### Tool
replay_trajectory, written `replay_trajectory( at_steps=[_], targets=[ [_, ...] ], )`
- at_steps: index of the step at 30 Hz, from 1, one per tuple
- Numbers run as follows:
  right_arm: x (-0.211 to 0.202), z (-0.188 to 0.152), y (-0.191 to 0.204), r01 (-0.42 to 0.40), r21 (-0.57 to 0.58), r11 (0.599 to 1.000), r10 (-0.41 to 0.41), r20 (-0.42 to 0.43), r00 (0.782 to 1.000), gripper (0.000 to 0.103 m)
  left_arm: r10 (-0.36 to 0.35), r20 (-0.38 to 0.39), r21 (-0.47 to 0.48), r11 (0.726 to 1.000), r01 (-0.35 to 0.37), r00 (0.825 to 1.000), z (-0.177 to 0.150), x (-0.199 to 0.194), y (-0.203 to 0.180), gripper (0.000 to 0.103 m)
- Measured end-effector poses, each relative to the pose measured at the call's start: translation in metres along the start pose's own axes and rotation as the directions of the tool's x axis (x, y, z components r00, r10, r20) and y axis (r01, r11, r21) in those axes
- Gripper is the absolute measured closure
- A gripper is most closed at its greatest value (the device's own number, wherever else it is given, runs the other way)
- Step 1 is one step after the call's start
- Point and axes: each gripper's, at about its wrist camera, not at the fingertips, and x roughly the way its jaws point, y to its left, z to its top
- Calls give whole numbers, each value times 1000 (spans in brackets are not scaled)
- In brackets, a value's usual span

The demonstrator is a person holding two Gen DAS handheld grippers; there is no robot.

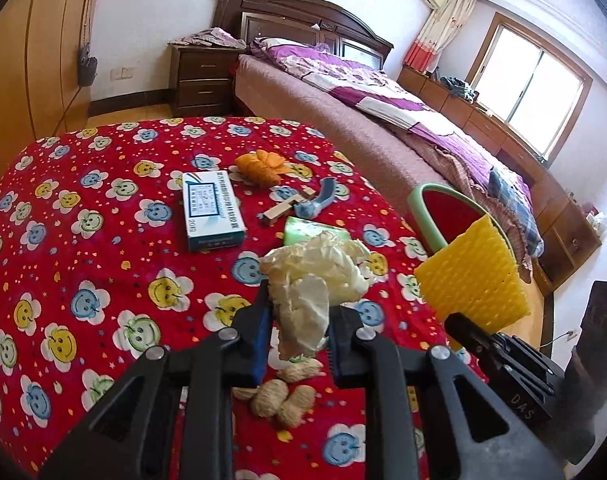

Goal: Collect trash
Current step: 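Grasp the crumpled tissue with the left tool while the right tool lifts the yellow foam net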

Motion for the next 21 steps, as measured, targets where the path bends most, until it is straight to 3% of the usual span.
replay_trajectory(
  at_steps=[11, 21],
  targets=[
    [-33, 4, -14, -22, 40, 999, 19, 76, 997, 92, -17, 30, 54, 998, 15, 999, -3, -20, -33, 80],
    [-54, 0, -34, -17, 93, 996, 5, 124, 992, 92, -58, 26, 123, 991, 54, 998, 1, -14, -69, 80]
  ],
)
